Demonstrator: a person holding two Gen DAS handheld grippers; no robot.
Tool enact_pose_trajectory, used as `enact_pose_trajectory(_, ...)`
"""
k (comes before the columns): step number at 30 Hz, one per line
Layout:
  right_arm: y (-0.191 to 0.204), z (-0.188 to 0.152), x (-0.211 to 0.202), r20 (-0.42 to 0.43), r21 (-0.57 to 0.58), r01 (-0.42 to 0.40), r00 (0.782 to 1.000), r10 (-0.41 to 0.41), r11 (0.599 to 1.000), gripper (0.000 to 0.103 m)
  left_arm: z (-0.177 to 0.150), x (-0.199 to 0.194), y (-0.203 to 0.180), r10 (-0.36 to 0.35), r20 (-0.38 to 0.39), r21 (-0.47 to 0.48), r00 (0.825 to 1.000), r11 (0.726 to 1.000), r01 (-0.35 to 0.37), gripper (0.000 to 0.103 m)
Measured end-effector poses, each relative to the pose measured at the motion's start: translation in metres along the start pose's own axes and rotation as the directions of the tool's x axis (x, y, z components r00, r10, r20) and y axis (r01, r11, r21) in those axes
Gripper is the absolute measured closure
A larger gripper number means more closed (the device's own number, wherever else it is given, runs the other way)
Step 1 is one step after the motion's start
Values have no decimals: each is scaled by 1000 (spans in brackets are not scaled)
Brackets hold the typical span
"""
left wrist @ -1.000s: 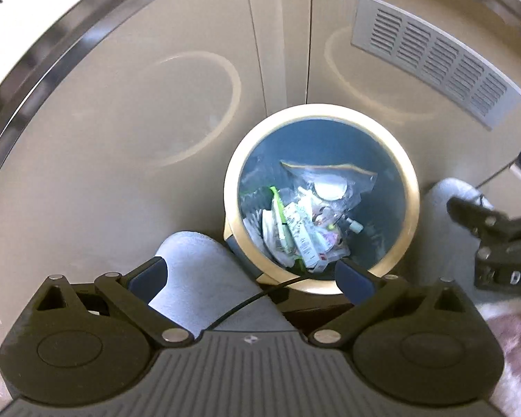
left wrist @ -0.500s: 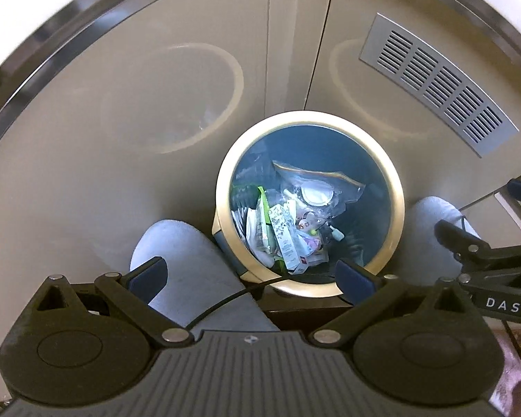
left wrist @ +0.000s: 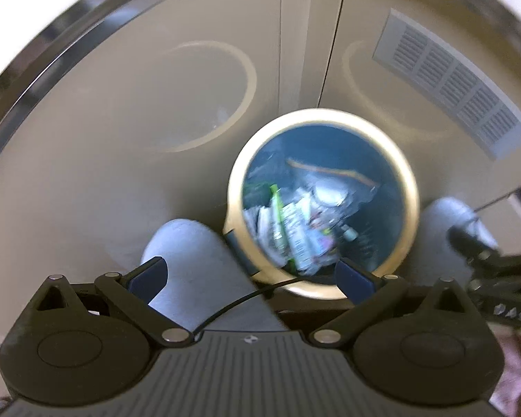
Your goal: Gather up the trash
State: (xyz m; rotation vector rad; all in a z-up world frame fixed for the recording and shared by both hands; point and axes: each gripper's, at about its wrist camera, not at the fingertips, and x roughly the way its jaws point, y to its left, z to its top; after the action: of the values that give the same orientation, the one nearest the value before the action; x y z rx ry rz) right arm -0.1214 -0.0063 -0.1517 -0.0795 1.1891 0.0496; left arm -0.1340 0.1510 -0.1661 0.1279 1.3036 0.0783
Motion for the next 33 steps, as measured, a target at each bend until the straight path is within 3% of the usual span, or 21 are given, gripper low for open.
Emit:
enact_pose_trajectory(3, 1, 0, 1, -5, -6, -1, 1000, 1, 1000, 0, 1, 6, -3, -25, -50, 43, 998, 999, 27, 0)
enact_pose_trajectory(6, 1, 0, 3, -10, -7, 1, 1000, -1, 1000, 0, 0, 5, 0, -54, -36, 24, 998, 998, 55, 0)
enact_pose_trajectory(12, 0, 0, 9, -29, -9, -17, 999, 17, 1000, 0, -2, 4, -2, -40, -1, 22, 999, 999, 40, 0)
enact_pose_trajectory(20, 2, 2, 17, -43, -13, -18, 999, 17, 1000, 0, 1, 13, -5, -9, -30, 41, 1000, 999, 11, 0)
enact_pose_trajectory(33, 0, 2, 14, -37, -5, -29, 999, 29, 1000, 0, 0, 8, -7, 0, -10, 60, 1000, 998, 0, 0)
